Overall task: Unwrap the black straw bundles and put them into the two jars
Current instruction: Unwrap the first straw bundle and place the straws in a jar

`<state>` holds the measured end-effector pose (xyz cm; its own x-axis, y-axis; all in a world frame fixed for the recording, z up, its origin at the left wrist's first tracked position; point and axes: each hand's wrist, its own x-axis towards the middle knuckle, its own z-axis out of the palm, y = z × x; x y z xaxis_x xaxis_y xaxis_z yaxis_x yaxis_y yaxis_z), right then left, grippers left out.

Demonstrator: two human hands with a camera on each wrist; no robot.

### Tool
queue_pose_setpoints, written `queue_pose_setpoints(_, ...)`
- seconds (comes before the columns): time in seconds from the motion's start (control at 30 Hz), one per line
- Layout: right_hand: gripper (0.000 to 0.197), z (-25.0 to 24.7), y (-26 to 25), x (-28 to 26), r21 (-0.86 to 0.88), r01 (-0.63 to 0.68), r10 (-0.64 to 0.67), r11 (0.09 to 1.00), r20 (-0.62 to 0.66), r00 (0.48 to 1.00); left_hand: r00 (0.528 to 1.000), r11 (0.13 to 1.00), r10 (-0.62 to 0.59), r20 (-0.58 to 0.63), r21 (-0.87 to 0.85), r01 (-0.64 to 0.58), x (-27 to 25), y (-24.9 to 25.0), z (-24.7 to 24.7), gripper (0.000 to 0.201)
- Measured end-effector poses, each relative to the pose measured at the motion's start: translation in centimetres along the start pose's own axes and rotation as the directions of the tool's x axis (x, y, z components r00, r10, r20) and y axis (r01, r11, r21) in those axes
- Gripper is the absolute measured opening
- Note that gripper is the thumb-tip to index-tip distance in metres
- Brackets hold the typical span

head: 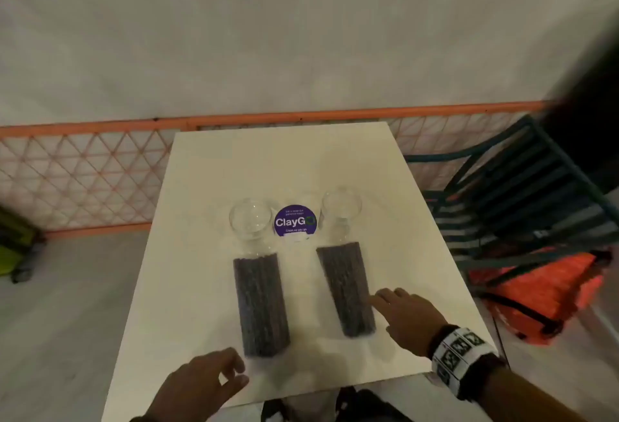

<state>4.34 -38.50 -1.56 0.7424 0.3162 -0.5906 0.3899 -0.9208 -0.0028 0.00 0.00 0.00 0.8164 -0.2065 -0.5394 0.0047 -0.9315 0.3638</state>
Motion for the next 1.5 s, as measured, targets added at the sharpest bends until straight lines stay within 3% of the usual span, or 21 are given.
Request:
queue_pose_setpoints(0.07,0.07,0.3,0.0,2.0,-0.077,0.093,-0.101,0.993,-0.115,0.988,0.999,0.998,0.04,0.033,0.056,-0.042,0.9,0.9,-0.5,0.033)
queue_pose_setpoints(0.13,0.076,0.6,0.2,3.3,-0.256,0.123,-0.15,0.959,-0.092,0.984,0.997,0.994,0.083,-0.003,0.067,-0.083,1.4,2.0,-0.8,0.029)
queue_pose_setpoints(0.23,0.08,2.0,0.4,5.6,-0.399,0.297,-0.337,0.868,-0.034,0.941,0.995,0.994,0.093,-0.026,0.058,-0.092,1.9,3.4,-0.5,0.028)
queue_pose_setpoints(0.3,0.079,1.6,0.3,6.3,-0.486,0.349,-0.392,0.801,0.015,0.92,0.995,0.996,0.082,-0.054,0.033,-0.08,2.4,4.3,-0.5,0.03)
queue_pose_setpoints(0.37,0.074,1.0,0.2,7.3,-0.492,0.396,-0.433,0.775,0.043,0.9,0.997,0.998,0.059,-0.057,-0.001,-0.059,2.7,5.4,-0.3,0.027)
queue_pose_setpoints(0.47,0.045,0.3,0.3,8.5,-0.51,0.433,-0.508,0.743,-0.007,0.862,0.995,0.999,0.047,-0.083,-0.017,-0.048,3.1,7.5,-0.1,0.023)
queue_pose_setpoints(0.57,0.046,-0.4,1.3,9.7,-0.359,0.497,-0.552,0.79,-0.064,0.832,0.991,0.998,0.052,-0.124,-0.026,-0.056,3.8,10.0,-0.2,0.026)
queue_pose_setpoints(0.7,0.051,-3.3,3.0,9.5,0.086,0.528,-0.468,0.845,-0.361,0.807,0.97,0.985,0.097,-0.223,-0.122,-0.126,4.8,13.2,-0.3,0.043)
queue_pose_setpoints(0.8,0.056,-5.4,4.3,8.4,0.483,0.488,-0.309,0.727,-0.404,0.861,0.949,0.96,0.127,-0.288,-0.205,-0.191,5.8,15.6,-1.0,0.063)
queue_pose_setpoints(0.9,0.05,-6.3,5.3,8.3,0.704,0.441,-0.23,0.556,-0.38,0.896,0.934,0.955,0.153,-0.323,-0.195,-0.224,7.7,17.9,-2.1,0.075)
queue_pose_setpoints(1.0,0.05,-6.2,6.0,8.6,0.812,0.325,-0.165,0.485,-0.279,0.946,0.922,0.969,0.153,-0.355,-0.13,-0.211,10.2,19.2,-2.4,0.056)
queue_pose_setpoints(1.1,0.057,-5.6,6.6,8.6,0.866,0.261,-0.08,0.428,-0.251,0.965,0.897,0.956,0.118,-0.426,-0.196,-0.219,10.6,19.7,-3.2,0.045)
queue_pose_setpoints(1.2,0.074,-5.0,6.8,8.5,0.894,0.271,-0.047,0.356,-0.273,0.961,0.841,0.896,0.119,-0.528,-0.308,-0.32,9.7,20.2,-4.9,0.019)
queue_pose_setpoints(1.27,0.077,-4.9,6.6,8.3,0.908,0.291,-0.013,0.302,-0.302,0.953,0.825,0.878,0.137,-0.549,-0.319,-0.357,9.6,20.2,-5.8,0.017)
queue_pose_setpoints(1.4,0.085,-5.3,5.3,7.0,0.865,0.408,0.027,0.293,-0.434,0.901,0.869,0.824,0.136,-0.475,-0.433,-0.365,10.3,20.1,-6.6,0.006)
queue_pose_setpoints(1.5,0.1,-5.2,3.4,6.5,0.872,0.413,0.082,0.263,-0.446,0.891,0.894,0.743,0.14,-0.425,-0.552,-0.379,10.6,20.5,-6.4,0.006)
